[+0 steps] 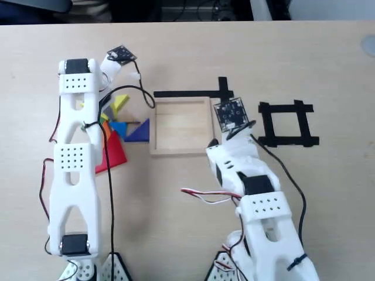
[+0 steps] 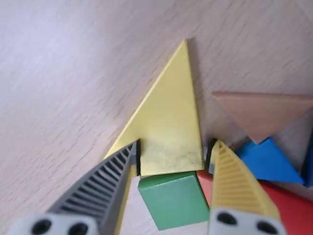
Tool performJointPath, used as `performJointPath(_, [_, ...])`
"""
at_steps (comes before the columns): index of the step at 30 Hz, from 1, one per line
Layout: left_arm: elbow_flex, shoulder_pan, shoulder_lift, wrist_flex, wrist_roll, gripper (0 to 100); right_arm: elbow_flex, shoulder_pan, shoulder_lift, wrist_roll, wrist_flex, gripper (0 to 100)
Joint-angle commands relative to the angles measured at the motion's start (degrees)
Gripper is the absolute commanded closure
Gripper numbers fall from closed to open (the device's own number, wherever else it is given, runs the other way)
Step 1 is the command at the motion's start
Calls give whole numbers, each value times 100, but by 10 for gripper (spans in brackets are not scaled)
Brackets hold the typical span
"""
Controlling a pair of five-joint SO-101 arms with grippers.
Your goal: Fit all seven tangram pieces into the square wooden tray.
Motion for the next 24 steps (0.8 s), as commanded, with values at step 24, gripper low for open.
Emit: performJointPath(24, [-1543,31,9,-457,105,647,-31,-70,4,202,-70,910])
